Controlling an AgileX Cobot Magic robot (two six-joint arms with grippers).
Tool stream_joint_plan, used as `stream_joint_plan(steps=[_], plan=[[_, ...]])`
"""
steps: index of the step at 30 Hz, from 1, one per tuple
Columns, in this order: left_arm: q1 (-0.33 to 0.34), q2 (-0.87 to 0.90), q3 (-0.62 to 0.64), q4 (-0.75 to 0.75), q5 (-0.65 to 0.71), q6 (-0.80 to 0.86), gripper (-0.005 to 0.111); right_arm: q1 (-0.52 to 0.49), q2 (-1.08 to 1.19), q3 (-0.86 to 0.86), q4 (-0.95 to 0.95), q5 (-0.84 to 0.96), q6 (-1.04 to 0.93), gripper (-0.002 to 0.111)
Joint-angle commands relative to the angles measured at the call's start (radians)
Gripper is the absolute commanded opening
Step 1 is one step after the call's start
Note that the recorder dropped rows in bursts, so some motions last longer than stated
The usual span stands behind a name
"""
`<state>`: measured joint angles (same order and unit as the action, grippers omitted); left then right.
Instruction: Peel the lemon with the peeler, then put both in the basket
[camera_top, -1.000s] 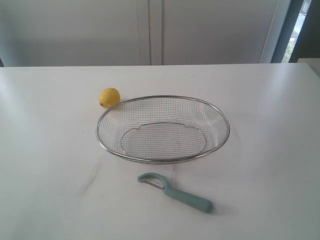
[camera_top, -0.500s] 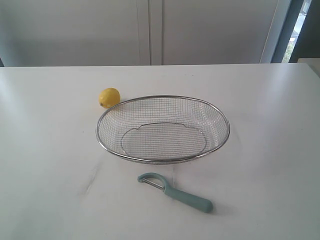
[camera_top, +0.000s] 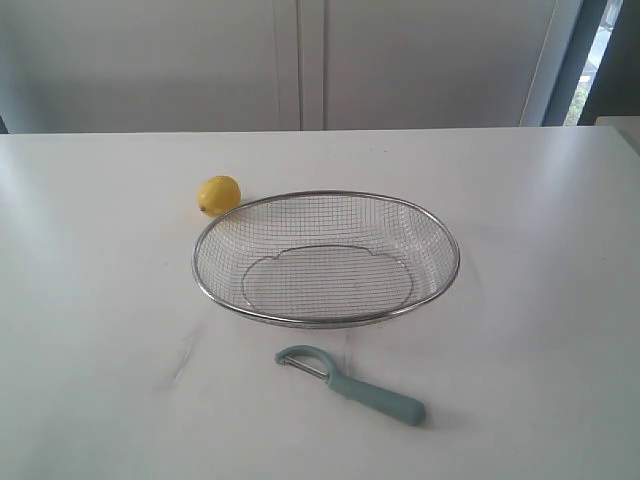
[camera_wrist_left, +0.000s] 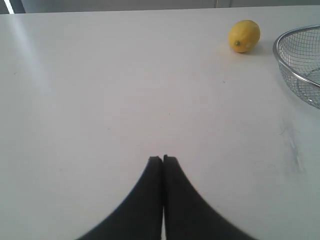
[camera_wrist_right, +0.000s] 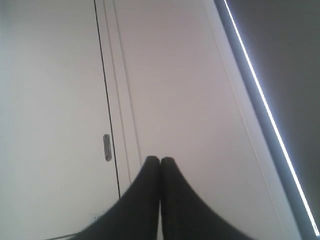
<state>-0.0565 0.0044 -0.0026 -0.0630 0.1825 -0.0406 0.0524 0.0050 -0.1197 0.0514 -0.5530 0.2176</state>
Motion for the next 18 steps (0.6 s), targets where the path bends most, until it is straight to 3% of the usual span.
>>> stream_joint_plan(steps=[1,5,7,15,18], plan=[[0.005,-0.004,0.003,-0.006,-0.002,0.003,0.0,-0.006,0.06,-0.066,-0.003,-0.016,-0.013,0.0],[0.005,-0.004,0.003,-0.006,-0.002,0.003,0.0,-0.006,0.147,-0.133,-0.039,-0.008,-0.011,0.0],[0.005,-0.004,0.003,-0.006,-0.002,0.003,0.0,-0.006,0.193,-0.193,-0.073,0.106,-0.011,0.0],[0.005,-0.004,0.003,-0.006,-0.002,0.003,0.0,-0.006,0.421,-0.439,-0.093,0.871,-0.028,0.0],[0.005,-0.004,0.003,-0.006,-0.002,0.003,0.0,-0.006,0.544,-0.516,-0.093,1.127,-0.148,0.0]])
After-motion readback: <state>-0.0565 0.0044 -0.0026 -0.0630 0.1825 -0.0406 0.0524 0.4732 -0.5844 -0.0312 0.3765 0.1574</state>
